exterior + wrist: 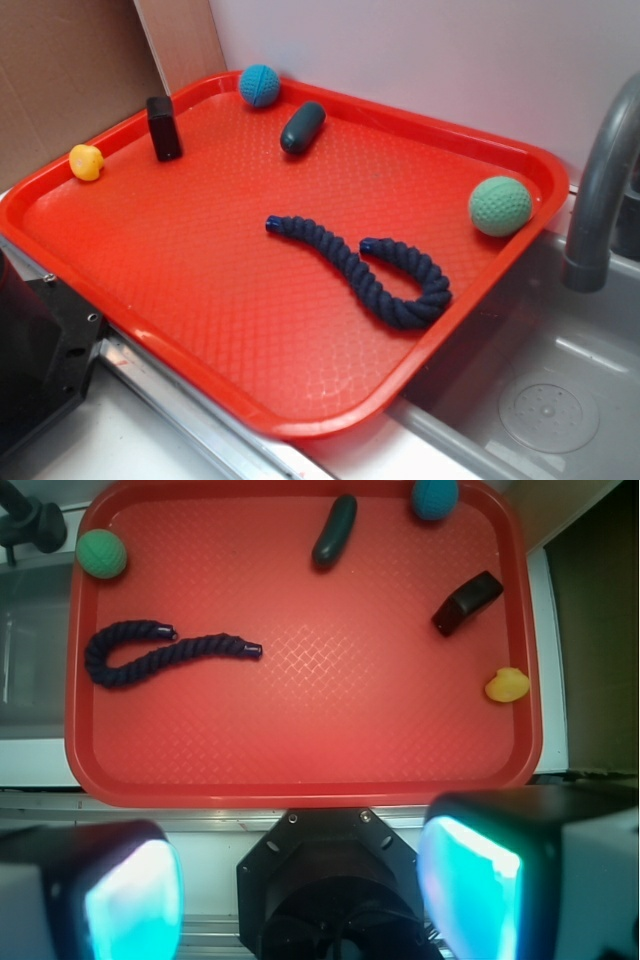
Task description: Grab the black box.
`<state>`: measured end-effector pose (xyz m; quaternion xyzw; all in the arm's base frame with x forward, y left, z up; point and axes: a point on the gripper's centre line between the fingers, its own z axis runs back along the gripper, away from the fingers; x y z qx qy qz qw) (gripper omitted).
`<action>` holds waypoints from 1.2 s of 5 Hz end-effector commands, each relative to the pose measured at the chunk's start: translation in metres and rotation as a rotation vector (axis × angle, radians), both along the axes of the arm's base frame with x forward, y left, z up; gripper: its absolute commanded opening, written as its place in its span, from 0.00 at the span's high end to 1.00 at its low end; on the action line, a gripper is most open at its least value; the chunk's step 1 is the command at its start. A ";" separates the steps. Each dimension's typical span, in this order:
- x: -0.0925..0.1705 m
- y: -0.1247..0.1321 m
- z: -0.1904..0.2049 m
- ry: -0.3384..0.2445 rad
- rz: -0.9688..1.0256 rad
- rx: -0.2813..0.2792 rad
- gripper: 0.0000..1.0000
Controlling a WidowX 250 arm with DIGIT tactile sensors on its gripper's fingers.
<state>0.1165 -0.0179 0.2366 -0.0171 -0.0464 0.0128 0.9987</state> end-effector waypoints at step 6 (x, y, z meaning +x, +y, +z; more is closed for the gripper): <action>0.074 0.115 -0.065 -0.110 0.749 -0.041 0.00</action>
